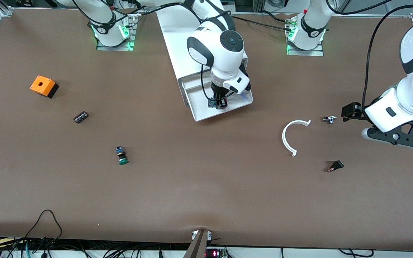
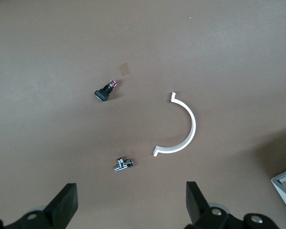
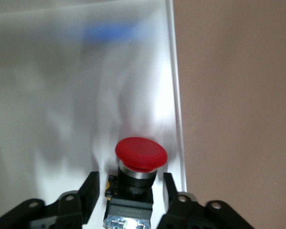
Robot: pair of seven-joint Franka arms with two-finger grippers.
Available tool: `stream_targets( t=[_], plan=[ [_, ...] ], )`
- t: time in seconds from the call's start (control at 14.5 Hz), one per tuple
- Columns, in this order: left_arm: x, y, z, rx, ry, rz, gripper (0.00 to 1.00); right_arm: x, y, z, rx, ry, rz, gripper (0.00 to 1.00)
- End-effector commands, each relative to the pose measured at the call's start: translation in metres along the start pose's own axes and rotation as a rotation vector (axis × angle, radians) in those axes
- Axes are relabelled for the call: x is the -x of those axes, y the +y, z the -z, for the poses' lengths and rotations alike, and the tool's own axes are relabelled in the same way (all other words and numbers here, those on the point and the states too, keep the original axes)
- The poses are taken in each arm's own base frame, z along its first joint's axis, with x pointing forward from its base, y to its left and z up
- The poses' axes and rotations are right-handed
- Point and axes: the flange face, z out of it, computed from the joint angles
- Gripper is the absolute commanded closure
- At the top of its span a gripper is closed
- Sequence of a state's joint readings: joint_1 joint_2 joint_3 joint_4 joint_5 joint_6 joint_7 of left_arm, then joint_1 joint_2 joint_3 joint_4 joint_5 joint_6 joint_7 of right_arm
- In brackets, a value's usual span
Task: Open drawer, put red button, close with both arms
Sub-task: 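Open the right gripper to release the button and lift away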
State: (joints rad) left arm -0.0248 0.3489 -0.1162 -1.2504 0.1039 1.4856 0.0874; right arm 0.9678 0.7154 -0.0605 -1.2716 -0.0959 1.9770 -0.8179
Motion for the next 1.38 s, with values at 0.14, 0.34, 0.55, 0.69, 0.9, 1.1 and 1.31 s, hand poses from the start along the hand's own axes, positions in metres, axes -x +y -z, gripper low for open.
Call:
stream_targets(
  t=[0.14, 0.34, 0.55, 0.69, 0.9, 1.1, 1.31],
  plan=[
    [0.002, 0.002, 0.005, -0.017, -0.004, -0.006, 0.00, -0.005, 0.000, 0.003, 0.001, -0.006, -0.031, 0.00],
    [0.002, 0.002, 0.006, -0.017, -0.002, -0.005, 0.00, -0.003, 0.004, 0.016, 0.012, 0.002, -0.038, 0.00],
    [0.002, 0.002, 0.005, -0.015, -0.004, -0.005, 0.00, 0.006, 0.021, 0.044, 0.037, 0.025, -0.062, 0.00],
    [0.003, 0.003, 0.006, -0.021, -0.004, -0.003, 0.00, 0.026, 0.039, 0.066, 0.028, 0.091, -0.126, 0.00],
    [0.003, 0.000, 0.006, -0.018, -0.003, 0.003, 0.00, 0.073, 0.066, 0.106, 0.015, 0.188, -0.240, 0.00],
    [0.004, -0.006, 0.005, -0.017, -0.006, 0.011, 0.00, 0.119, 0.084, 0.146, 0.032, 0.244, -0.314, 0.00],
    [0.005, -0.004, 0.004, -0.015, -0.012, 0.009, 0.00, 0.166, 0.097, 0.178, 0.052, 0.270, -0.381, 0.00]
  ],
)
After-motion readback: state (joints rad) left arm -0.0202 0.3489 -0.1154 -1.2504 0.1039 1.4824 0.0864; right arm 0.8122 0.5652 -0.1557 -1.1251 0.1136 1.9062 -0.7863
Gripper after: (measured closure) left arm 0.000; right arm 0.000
